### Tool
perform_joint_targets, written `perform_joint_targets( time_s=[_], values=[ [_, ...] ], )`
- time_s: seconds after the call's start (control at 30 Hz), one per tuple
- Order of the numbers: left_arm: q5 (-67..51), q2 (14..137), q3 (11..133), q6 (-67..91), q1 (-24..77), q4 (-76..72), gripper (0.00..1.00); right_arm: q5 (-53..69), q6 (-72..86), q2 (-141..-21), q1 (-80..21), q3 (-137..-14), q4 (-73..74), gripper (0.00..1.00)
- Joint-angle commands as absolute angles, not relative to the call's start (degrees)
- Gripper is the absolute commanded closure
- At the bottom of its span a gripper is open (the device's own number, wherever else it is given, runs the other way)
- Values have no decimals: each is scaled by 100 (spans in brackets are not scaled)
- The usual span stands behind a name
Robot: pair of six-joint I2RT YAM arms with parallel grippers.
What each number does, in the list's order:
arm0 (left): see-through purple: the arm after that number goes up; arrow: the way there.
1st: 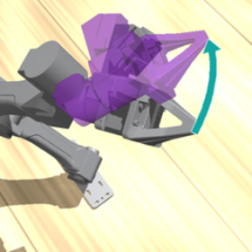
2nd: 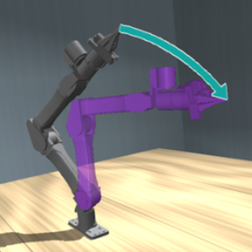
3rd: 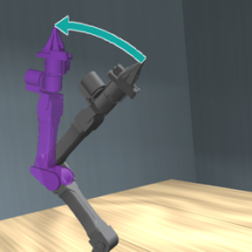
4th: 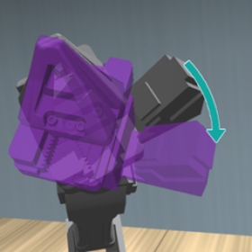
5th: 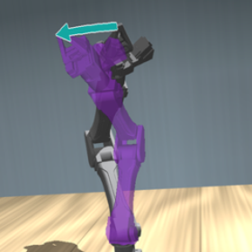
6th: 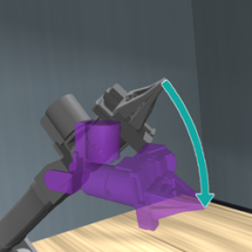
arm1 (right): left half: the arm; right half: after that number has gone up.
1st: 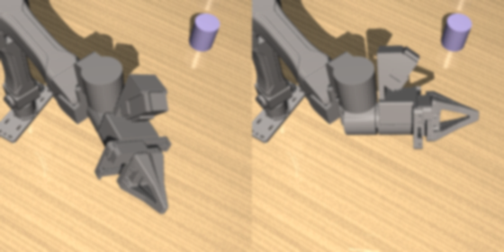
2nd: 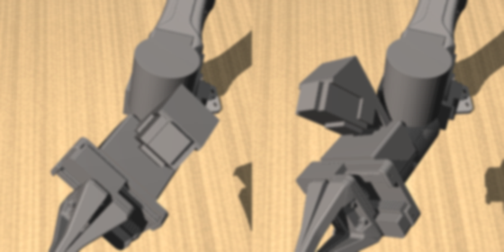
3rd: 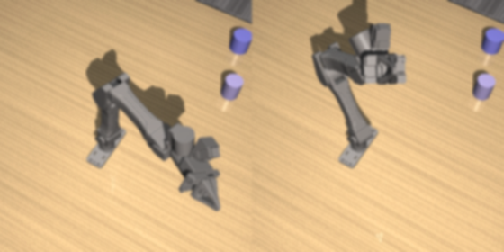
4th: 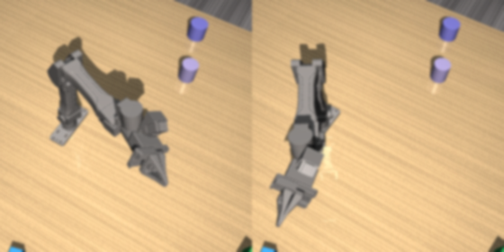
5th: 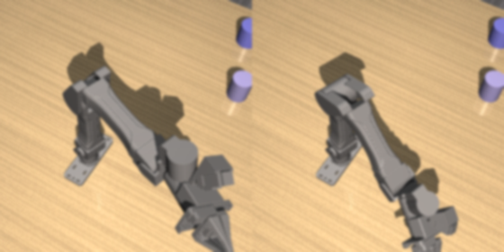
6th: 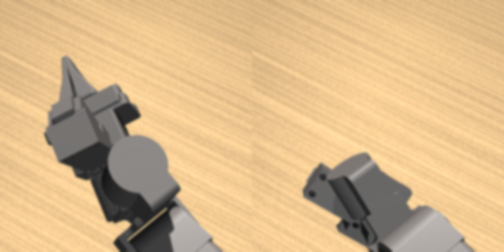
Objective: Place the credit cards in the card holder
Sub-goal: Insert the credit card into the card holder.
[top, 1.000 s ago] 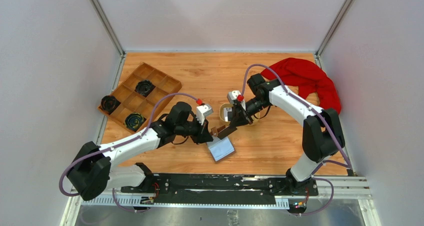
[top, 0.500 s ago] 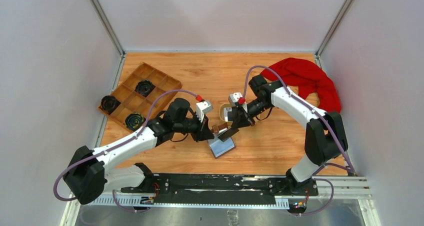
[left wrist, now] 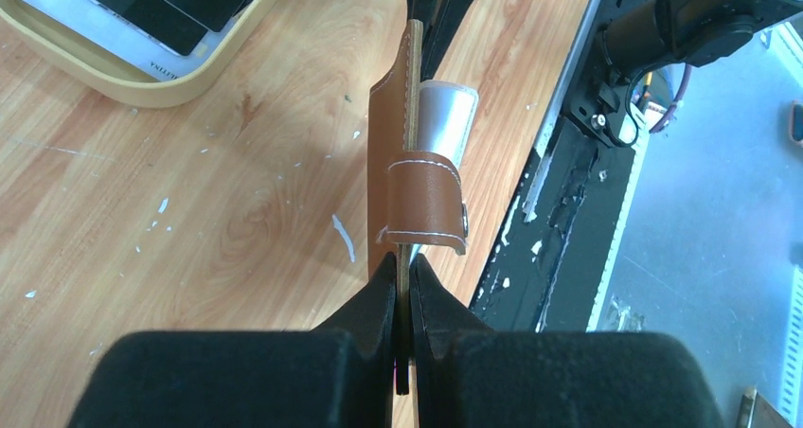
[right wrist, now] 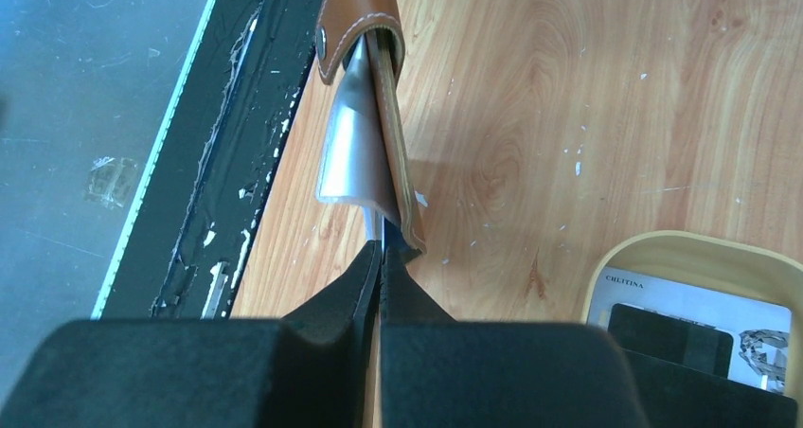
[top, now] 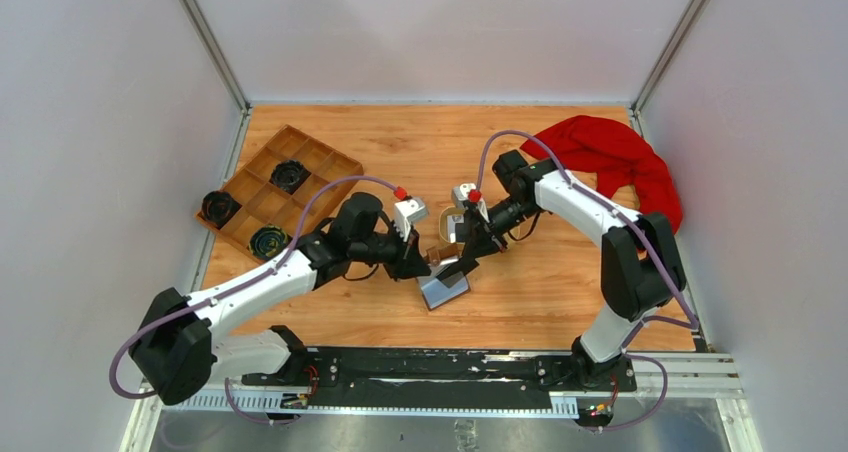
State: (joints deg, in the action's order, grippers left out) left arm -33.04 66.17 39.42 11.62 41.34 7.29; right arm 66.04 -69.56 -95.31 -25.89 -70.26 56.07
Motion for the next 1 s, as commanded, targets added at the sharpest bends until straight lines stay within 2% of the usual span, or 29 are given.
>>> perform_joint_targets(
  time_s=[0.0,0.33,0.97],
  values=[
    [-3489,6834,4072,1611,4166,247,100,6758,-6432,-9668,-2684,-7129,5472,100],
    [-2950,6786,3896,2406,4066,-340,100,6811,-5246,-9361,-2723,-6490,4146,100],
    [-2969,6273,3168,3218,3663,-1182,100,7555,-4836,-9357,-2399,-6242,3698,100]
  ],
)
